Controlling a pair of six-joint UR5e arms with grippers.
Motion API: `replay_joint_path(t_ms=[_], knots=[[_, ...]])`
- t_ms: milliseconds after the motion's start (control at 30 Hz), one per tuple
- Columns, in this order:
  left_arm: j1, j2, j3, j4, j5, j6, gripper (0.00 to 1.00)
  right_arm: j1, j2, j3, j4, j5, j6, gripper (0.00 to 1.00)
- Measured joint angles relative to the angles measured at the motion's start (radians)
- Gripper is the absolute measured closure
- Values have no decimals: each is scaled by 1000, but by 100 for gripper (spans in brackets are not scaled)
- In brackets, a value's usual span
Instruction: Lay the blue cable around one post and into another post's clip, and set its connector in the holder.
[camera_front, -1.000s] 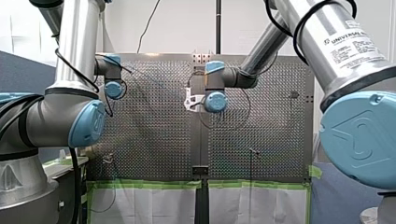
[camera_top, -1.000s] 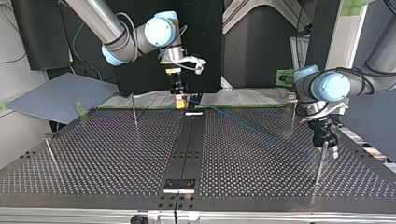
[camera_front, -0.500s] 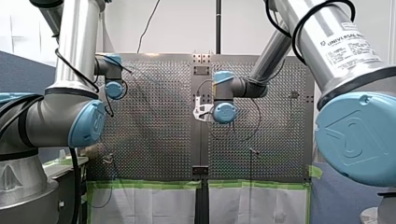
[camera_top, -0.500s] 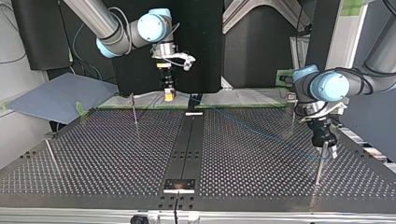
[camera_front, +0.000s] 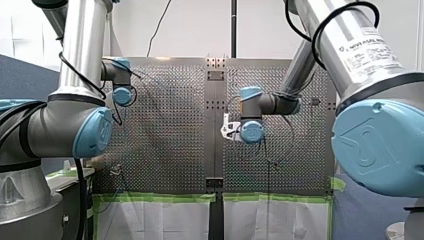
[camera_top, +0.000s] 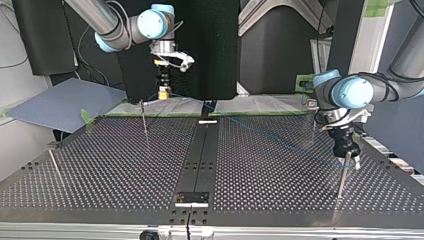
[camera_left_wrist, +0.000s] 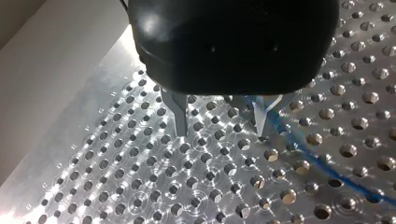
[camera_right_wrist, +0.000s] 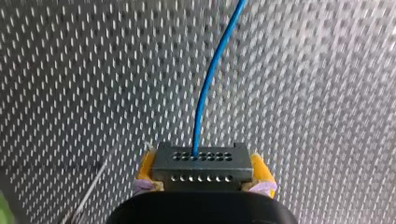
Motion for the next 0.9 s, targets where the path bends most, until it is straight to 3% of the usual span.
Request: replay_joint_path(t_ms=[267,467,567,700,900], knots=[[-1,0,-1,1,0,0,30,-64,1,73,-72,57,16,100],[-3,0,-1,1,0,0,30,-121,0,131,-130,55,63,100],[-5,-1,-1,1,0,0,30,-145,0,155,-151,42,78,100],[-7,0,-1,2,0,0,30,-179,0,188,-161,35,83,100],[-10,0,-1,1,0,0,30,-235,1,244,-175,38,75,100]])
